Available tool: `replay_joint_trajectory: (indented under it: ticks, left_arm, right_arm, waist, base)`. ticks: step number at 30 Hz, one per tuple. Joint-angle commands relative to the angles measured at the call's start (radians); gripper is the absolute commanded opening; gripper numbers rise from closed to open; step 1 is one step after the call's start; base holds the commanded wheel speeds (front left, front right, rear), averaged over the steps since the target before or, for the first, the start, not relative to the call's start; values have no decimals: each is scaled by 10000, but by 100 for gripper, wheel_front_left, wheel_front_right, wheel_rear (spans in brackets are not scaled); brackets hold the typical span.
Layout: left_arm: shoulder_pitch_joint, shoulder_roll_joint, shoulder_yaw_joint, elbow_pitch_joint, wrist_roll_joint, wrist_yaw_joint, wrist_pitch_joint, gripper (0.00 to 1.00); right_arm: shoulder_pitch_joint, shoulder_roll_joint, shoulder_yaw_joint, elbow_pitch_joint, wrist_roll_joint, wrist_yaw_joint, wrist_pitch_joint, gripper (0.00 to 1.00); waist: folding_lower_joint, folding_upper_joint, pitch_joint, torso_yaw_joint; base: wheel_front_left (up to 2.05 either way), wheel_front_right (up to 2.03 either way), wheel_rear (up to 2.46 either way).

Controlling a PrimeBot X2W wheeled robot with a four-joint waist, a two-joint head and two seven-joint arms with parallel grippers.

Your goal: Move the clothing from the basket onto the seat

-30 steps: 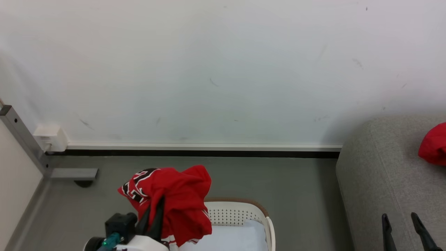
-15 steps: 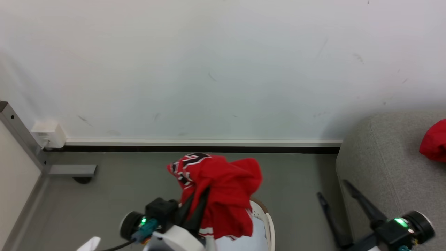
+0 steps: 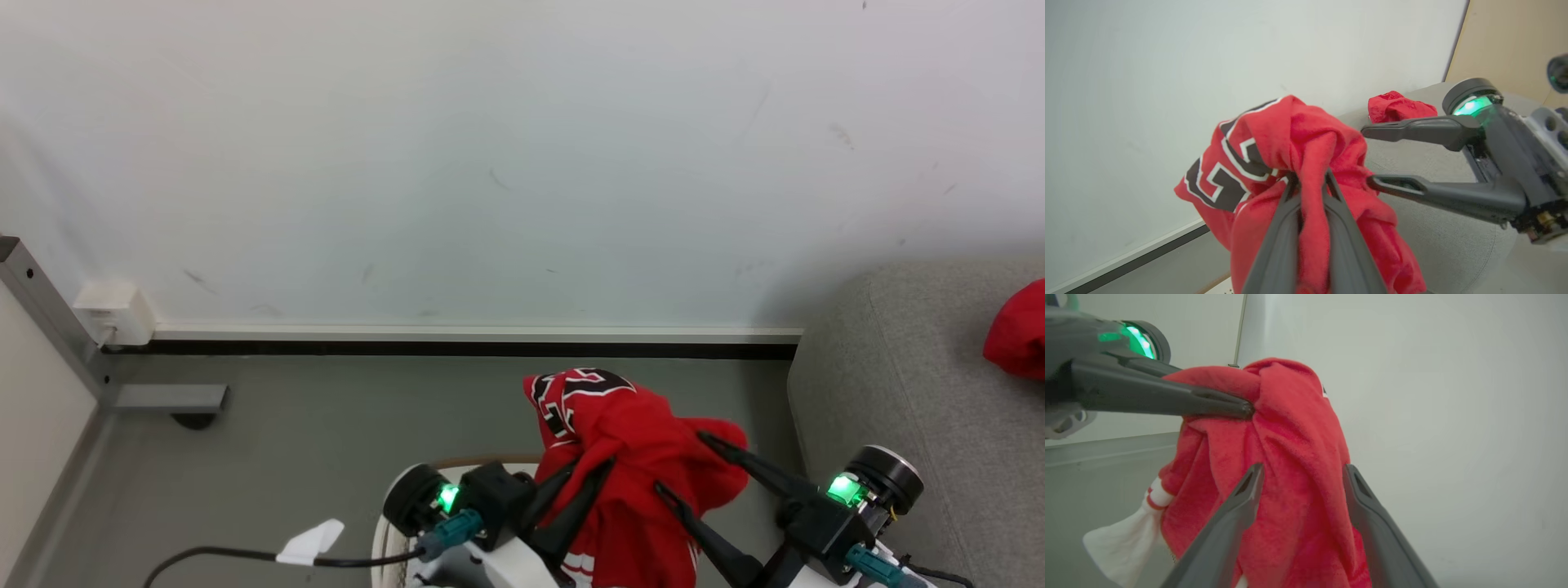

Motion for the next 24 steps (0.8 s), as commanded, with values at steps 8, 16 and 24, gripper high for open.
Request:
replay_joint_trajectory:
  ticks: [8, 16, 24]
  left_arm:
    - [-365, -49, -827, -37, -336, -336, 249, 0]
    - [-344, 34, -1347, -5, -1078, -435, 489, 0]
    - [-494, 179, -1483, 85, -1354, -458, 372, 0]
  right_arm:
    - [-963, -424, 1492, 566, 862, -20, 237, 100]
    - [-1249, -419, 2151, 846, 1754, -20, 182, 27]
    - [-1392, -528, 2398, 876, 2453, -20, 72, 0]
  waist:
    - [-1, -1, -49, -21]
    - [-1, -1, -93, -25]
    - [-1, -1, -41, -79]
  base:
    - [0, 0, 0]
    - [0, 0, 0]
    - [0, 0, 0]
